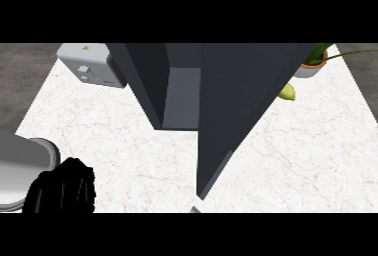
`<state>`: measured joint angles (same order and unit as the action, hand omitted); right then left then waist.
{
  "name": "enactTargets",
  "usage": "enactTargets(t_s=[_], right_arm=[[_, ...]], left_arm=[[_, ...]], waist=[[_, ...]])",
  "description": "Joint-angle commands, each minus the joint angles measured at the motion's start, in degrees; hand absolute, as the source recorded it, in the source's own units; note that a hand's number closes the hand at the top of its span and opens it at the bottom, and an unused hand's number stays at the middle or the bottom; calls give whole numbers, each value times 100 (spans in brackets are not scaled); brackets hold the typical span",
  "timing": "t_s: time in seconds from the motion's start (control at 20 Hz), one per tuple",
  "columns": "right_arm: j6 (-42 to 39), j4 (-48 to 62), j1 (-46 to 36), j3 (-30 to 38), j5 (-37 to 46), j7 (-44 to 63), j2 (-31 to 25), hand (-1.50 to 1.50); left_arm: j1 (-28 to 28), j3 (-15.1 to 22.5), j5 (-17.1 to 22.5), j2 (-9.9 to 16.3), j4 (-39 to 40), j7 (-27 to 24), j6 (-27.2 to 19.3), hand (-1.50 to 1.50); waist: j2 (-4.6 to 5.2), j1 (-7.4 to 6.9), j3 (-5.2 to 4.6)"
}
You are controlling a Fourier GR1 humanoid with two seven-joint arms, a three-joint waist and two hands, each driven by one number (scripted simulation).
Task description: Pick up the bottled water, place it into the cabinet and close the cabinet
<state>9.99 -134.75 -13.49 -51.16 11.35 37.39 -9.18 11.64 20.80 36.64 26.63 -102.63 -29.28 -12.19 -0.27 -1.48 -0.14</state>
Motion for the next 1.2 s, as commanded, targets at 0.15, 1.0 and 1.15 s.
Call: enactTargets(t_s=[0.15,1.0,1.15], right_arm=[[892,1146,-1534,-21,363,288,865,150],[96,4987,-2977,2937,-2700,-1467,915,150],[-379,6005,-3412,3326,-2701,-1955,899,150]], left_arm=[[390,-498,277,366,-88,-131,480,150],[1240,-1175,587,784,-266,-334,1425,150],[1301,-1254,612,742,-88,-432,1714,150]], waist=[[18,-75,-14],[84,-118,16],[79,-80,12]])
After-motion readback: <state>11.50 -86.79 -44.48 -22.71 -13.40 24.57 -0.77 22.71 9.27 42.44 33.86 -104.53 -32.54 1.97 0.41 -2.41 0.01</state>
